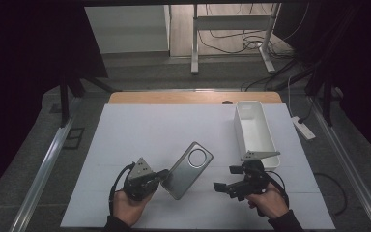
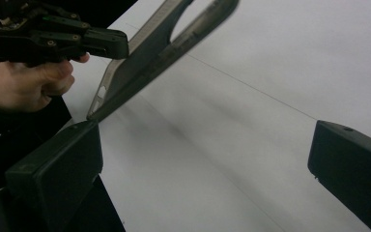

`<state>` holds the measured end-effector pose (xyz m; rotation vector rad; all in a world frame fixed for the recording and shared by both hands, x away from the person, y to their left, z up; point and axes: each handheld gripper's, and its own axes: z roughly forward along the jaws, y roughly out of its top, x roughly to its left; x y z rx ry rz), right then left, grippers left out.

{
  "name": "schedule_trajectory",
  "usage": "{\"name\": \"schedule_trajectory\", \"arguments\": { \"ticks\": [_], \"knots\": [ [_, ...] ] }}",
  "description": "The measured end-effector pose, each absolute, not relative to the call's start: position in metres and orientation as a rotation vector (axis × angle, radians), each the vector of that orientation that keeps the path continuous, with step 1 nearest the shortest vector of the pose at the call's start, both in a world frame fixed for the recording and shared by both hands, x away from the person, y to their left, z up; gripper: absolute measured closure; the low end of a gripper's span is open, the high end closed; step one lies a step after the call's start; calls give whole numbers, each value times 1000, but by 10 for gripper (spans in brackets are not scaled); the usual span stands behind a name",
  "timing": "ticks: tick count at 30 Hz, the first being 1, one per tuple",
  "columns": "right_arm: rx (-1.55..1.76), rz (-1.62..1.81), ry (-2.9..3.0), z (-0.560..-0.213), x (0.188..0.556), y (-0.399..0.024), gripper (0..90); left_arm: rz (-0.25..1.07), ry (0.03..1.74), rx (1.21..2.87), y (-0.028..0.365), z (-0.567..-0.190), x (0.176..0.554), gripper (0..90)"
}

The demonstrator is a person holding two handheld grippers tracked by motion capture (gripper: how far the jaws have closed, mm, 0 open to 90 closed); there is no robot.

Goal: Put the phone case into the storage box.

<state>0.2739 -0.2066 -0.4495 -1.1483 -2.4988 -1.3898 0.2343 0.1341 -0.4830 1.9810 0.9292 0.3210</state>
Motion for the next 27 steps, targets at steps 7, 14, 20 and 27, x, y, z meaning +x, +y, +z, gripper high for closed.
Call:
{"name": "schedule_trajectory", "arguments": {
  "ticks": [7,14,20,27],
  "knots": [
    [-1142,-1390,-2462,-449,277,-195,0,314,924,1983,130,-485,234,892],
    [-1135,-1367,-2465,-448,281,-183,0,304,919,1980,128,-485,235,892],
    [-1131,-1373,-2453,-449,283,-175,0,300,915,1982,126,-485,235,892],
    [-1128,-1370,-2438,-450,286,-166,0,296,913,1981,124,-486,235,892]
  ]
}}
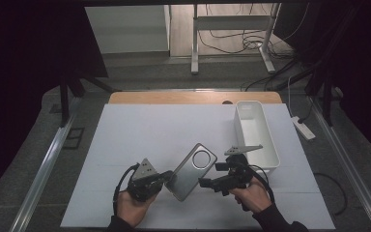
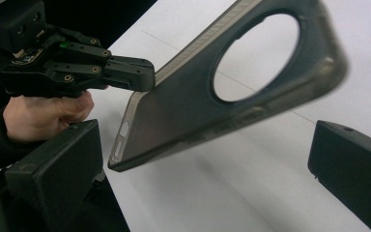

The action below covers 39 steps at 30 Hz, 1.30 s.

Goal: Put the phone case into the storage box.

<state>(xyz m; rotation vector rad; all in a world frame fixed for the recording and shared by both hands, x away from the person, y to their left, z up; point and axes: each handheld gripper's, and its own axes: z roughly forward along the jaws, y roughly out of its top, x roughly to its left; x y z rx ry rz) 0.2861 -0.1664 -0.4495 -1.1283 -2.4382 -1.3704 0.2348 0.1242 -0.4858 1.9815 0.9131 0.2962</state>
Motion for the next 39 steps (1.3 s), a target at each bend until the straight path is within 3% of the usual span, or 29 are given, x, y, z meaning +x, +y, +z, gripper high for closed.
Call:
{"name": "schedule_trajectory", "arguments": {
  "ticks": [27,36,37,39],
  "knots": [
    [-1171,-1317,-2320,-457,300,-136,3,285,895,1970,122,-484,232,891],
    [-1203,-1311,-2287,-460,301,-133,168,293,895,1962,124,-481,232,892],
    [-1201,-1311,-2281,-459,301,-134,242,292,895,1960,124,-481,232,892],
    [-1196,-1309,-2267,-460,302,-135,298,290,896,1959,124,-481,232,892]
  ]
}}
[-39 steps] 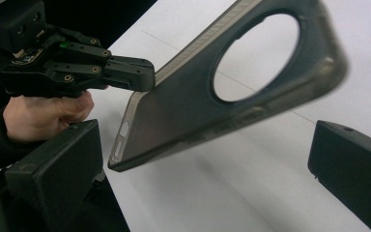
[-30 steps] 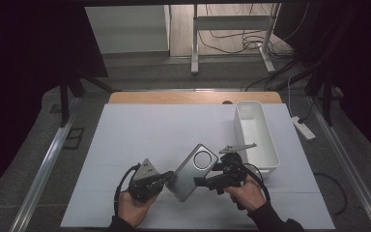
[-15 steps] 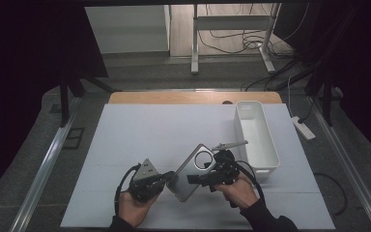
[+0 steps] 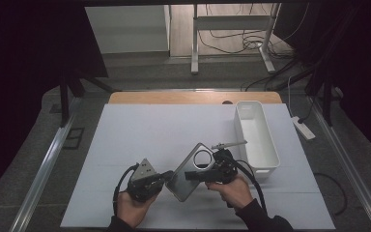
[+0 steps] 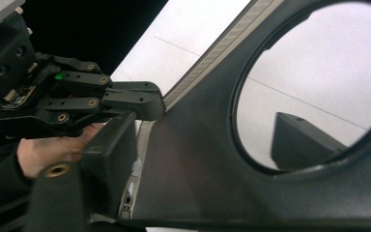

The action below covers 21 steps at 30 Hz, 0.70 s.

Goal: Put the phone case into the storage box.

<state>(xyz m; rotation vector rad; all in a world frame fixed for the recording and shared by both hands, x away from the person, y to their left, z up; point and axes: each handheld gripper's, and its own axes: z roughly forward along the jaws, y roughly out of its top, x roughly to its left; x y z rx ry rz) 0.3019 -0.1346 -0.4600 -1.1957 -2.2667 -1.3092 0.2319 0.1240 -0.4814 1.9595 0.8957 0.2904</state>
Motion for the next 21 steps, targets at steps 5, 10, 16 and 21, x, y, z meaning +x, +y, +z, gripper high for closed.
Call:
{"name": "schedule_trajectory", "arguments": {
  "ticks": [5,10,16,21],
  "knots": [
    [-1181,-1314,-2238,-460,302,-137,457,289,896,1956,123,-481,232,892],
    [-1180,-1323,-2205,-461,303,-138,580,287,895,1949,124,-481,232,892],
    [-1177,-1325,-2185,-463,303,-139,709,288,893,1945,124,-480,231,892],
    [-1186,-1328,-2143,-463,304,-141,744,289,892,1945,124,-481,231,891]
  ]
}}
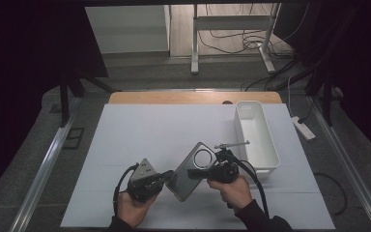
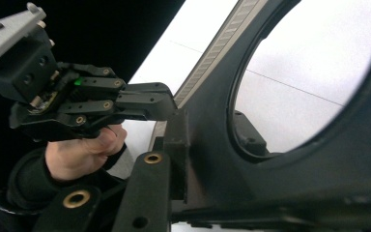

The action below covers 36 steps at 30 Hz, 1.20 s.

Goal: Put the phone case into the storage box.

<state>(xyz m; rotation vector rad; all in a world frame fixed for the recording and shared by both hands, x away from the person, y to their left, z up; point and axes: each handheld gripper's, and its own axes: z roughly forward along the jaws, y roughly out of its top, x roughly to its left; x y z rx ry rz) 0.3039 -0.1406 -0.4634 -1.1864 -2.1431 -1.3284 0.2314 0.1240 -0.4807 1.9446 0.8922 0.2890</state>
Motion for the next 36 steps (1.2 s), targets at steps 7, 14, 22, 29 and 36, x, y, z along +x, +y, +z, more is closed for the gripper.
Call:
{"name": "schedule_trajectory", "arguments": {
  "ticks": [7,14,22,29,36],
  "knots": [
    [-1208,-1324,-2087,-465,305,-142,779,287,888,1948,124,-482,231,891],
    [-1234,-1317,-2056,-466,306,-143,831,276,875,1967,122,-483,232,886],
    [-1243,-1321,-2036,-465,304,-144,859,252,876,1984,122,-484,236,677],
    [-1235,-1318,-2142,-464,303,-144,858,125,895,1992,129,-486,245,245],
    [-1196,-1318,-2261,-461,300,-144,857,-23,887,1957,140,-489,252,50]
  ]
}}
